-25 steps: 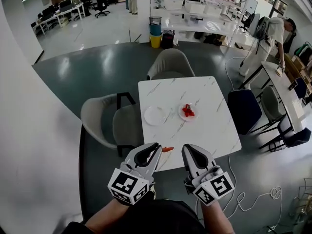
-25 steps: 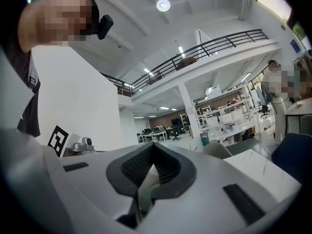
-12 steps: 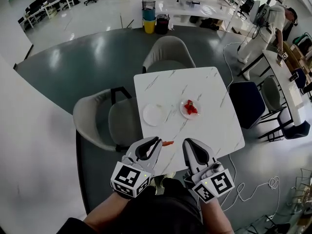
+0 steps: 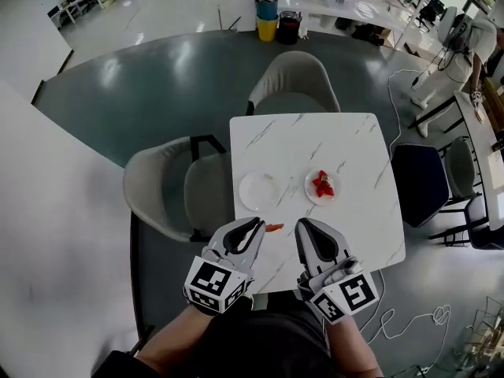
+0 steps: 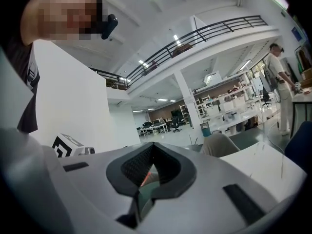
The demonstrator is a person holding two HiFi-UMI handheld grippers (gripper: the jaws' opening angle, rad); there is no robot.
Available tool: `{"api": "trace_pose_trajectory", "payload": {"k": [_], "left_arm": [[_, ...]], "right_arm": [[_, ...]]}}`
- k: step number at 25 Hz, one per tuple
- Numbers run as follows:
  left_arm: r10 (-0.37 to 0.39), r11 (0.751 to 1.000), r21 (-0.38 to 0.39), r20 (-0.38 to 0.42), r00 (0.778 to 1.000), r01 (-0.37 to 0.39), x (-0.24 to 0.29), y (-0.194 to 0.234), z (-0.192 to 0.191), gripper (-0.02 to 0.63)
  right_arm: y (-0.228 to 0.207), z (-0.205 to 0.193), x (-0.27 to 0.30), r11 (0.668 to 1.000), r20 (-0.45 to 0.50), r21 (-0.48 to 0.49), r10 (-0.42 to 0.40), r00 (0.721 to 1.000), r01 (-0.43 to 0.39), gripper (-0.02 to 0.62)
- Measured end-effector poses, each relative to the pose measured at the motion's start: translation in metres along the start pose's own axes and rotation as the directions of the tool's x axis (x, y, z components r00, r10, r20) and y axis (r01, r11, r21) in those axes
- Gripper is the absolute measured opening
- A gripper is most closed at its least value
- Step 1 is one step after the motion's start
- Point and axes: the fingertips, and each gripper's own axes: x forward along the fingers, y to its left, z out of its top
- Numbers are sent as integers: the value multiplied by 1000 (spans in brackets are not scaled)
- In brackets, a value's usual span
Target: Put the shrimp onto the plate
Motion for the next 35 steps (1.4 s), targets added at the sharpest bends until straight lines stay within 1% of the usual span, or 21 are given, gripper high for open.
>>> {"api": "trace_pose_trajectory", "payload": {"k": [6,9,12,15,19,24,26,30,35], "left_arm": [[70,997,-28,-28,997,-71,40,19,-9,43],[94,995,-38,-64,993,-97,57,31,-22,43],[104,993,-48,-101,989,-109,69,45,-40,43],[93,993,-63,-134,987,-102,85,64,-66,43],[85,993,-62,-192,978,-98,107,85,-106,43],[74,994,-62,-262,962,-94,125,102,-144,43],[71,994,-56,-289,955,-91,132,107,-158,43],[88,993,-41,-344,935,-109,145,120,-183,43],[81,993,-46,-406,910,-108,158,129,-208,43]], "right_arm": [[-43,-7,29,997,-38,7,76,996,-76,2],[-58,-11,44,995,-56,19,95,994,-94,2],[-62,-26,54,995,-89,8,99,991,-99,2],[-71,-52,69,997,-116,-6,72,991,-74,2],[-82,-85,77,999,-130,32,31,991,-27,2],[-86,-104,81,999,-137,42,3,991,3,2],[-89,-111,83,999,-134,44,-9,991,15,2],[-96,-127,88,998,-145,47,-23,989,30,2],[-103,-142,94,997,-161,57,-36,986,45,2]]}}
